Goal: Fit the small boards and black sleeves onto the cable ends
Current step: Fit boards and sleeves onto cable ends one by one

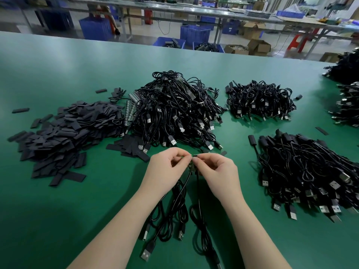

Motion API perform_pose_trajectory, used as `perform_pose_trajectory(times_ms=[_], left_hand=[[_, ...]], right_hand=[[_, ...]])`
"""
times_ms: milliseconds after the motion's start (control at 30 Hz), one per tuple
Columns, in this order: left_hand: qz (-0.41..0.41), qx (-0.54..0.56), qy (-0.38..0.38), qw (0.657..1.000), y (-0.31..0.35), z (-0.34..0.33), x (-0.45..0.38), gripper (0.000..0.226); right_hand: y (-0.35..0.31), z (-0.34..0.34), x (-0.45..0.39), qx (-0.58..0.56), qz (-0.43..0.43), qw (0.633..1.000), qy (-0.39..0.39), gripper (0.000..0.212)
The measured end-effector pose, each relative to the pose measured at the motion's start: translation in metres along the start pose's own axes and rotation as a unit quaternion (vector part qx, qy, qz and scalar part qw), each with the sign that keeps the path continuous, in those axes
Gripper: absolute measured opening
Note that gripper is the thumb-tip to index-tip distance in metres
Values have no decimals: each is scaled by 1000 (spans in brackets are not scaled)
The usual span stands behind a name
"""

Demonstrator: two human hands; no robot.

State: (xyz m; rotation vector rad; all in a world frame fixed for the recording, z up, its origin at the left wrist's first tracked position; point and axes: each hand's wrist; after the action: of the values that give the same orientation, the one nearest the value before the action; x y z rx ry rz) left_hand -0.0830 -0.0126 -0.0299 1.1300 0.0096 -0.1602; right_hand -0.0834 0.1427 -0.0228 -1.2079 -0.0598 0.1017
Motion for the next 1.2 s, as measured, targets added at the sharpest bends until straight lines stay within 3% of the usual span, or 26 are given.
perform_pose_trajectory(times_ms=[133, 300, 433, 700, 933, 1200], left_hand=[[-5, -165, -5, 986, -3, -5, 0, 16], [-15, -285, -33, 958, -4, -4, 1, 18], [-5, -289, -28, 957, -3, -6, -1, 16], [-13, -336, -20, 942, -2, -8, 1, 19], [-25, -378, -29, 925, -2, -8, 3, 22], [-23, -388, -48, 920, -3, -8, 2, 26]], right_hand=[[1, 0, -7, 126, -64, 990, -26, 3], [-13, 4, -21, 234, -117, 960, -98, 13], [-19, 12, -32, 191, -200, 948, -157, 16], [-25, 8, -44, 108, -297, 936, -157, 20], [-37, 9, -51, 125, -400, 869, -262, 31], [-33, 5, -64, 218, -395, 855, -257, 36]])
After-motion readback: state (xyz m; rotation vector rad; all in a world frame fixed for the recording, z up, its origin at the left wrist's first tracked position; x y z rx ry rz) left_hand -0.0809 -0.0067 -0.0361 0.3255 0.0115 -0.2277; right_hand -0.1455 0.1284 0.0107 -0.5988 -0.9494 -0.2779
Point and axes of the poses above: each hand's wrist, its own x-axis away from the middle knuckle, its own z-axis out of the back of the hand, y = z × x, and after that the axes turned 11 degrees about -y, right-handed
